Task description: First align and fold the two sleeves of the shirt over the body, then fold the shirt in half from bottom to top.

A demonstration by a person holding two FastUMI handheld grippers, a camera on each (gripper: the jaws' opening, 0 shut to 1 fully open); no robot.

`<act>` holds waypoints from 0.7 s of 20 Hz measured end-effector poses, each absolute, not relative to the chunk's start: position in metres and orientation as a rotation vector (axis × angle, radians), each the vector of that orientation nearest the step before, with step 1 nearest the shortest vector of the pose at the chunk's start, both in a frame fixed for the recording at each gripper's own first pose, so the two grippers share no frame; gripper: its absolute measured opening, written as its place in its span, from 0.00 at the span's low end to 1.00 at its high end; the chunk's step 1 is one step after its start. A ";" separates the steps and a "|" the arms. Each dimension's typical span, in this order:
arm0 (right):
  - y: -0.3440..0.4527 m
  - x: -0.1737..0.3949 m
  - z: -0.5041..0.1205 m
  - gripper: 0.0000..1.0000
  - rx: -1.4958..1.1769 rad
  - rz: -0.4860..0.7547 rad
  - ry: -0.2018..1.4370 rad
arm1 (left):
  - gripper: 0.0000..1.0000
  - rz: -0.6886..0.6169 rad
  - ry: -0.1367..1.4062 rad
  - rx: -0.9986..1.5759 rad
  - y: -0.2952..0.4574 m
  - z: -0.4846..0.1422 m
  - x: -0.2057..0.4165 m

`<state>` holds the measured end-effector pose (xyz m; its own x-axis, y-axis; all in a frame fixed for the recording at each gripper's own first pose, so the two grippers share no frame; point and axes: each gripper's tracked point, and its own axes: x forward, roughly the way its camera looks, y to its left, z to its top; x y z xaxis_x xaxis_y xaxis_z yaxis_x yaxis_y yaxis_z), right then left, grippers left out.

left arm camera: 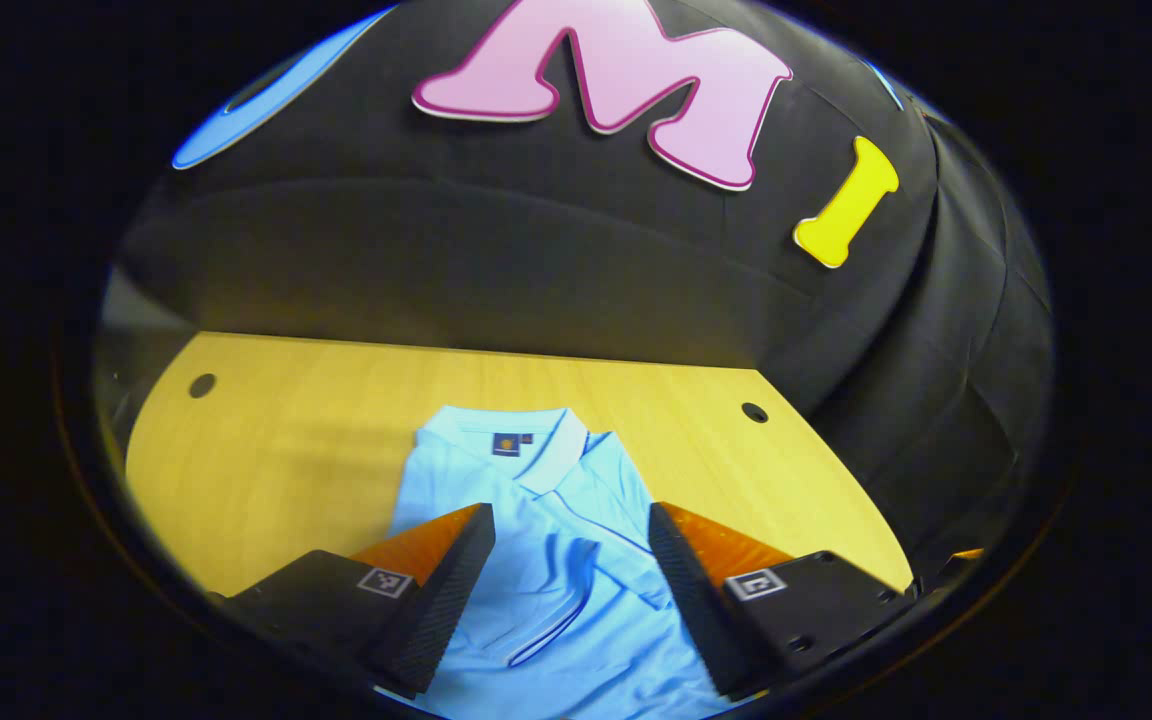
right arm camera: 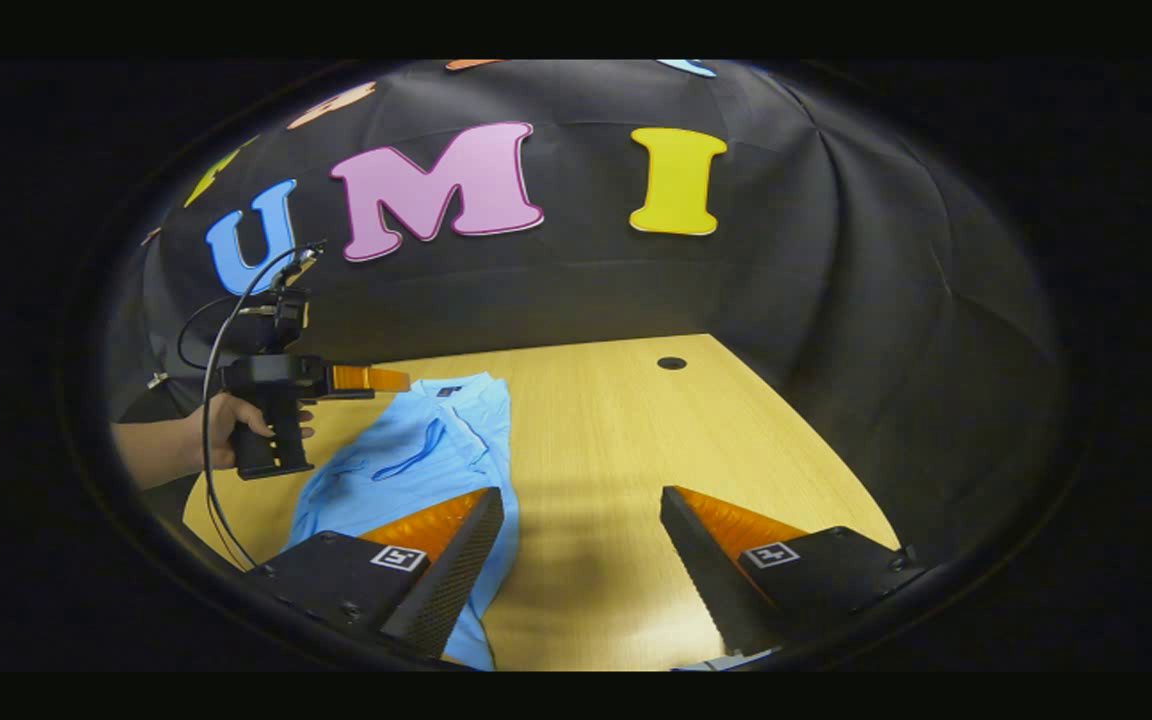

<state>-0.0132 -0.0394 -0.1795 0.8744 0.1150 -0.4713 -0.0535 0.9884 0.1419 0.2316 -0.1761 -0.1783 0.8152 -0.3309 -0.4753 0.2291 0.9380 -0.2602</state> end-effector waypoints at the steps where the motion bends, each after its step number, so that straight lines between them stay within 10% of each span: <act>1: -0.034 -0.019 -0.179 0.99 0.125 0.094 0.501 | 1.00 -0.289 0.528 -0.185 -0.165 -0.173 0.215; 14: 0.049 -0.117 -0.243 0.99 0.143 0.233 0.746 | 0.97 -0.219 0.645 -0.167 -0.062 -0.246 -0.046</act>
